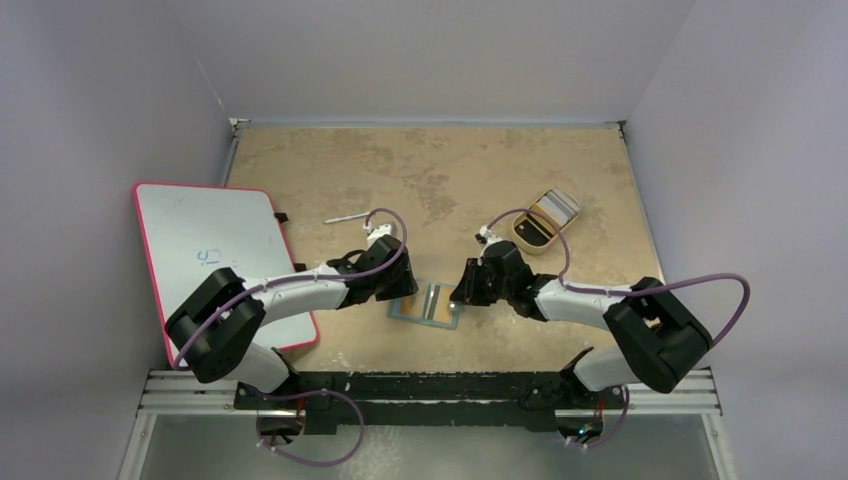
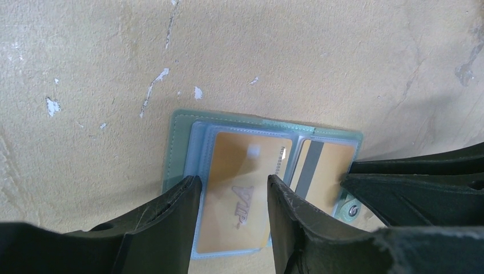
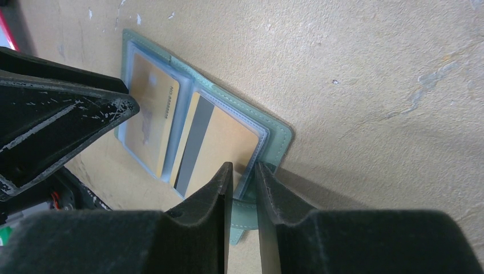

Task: Put the credit cards into the card holder
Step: Turn over the card slot in the card holder.

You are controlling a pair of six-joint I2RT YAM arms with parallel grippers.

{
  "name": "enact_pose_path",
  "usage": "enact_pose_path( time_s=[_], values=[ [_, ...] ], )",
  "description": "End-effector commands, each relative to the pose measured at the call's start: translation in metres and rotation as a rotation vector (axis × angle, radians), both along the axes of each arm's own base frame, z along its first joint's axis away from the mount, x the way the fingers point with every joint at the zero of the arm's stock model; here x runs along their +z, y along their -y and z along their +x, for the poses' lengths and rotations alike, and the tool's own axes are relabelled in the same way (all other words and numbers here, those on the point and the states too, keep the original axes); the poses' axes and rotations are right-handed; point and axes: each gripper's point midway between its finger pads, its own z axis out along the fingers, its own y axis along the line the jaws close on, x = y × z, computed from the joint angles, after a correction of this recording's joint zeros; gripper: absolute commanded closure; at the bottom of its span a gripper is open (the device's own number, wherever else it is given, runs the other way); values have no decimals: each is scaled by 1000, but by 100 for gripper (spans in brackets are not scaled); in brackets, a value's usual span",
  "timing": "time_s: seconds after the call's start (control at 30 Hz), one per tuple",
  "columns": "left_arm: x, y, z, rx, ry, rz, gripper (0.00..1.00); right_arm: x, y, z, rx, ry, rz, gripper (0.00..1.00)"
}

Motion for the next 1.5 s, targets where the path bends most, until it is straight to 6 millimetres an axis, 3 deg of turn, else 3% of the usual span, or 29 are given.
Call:
enact_pose_path(
  time_s=[0.0,0.47,0.83,1.13,1.47],
  values=[
    [0,-8,5,9,25,46,53,3,-4,6,-3,15,0,77],
    [6,5,5,-26,12,5,53,-1,-6,7,3,16,-4,77],
    [39,23,6,-45,53,-120,53,-2,-8,8,7,15,-3,77],
    [43,32,2,-68,45,-171,53,-3,-8,8,8,12,-1,77],
    [71,55,-4,-121,70,-339,53,-3,-9,9,9,14,1,77]
  ],
)
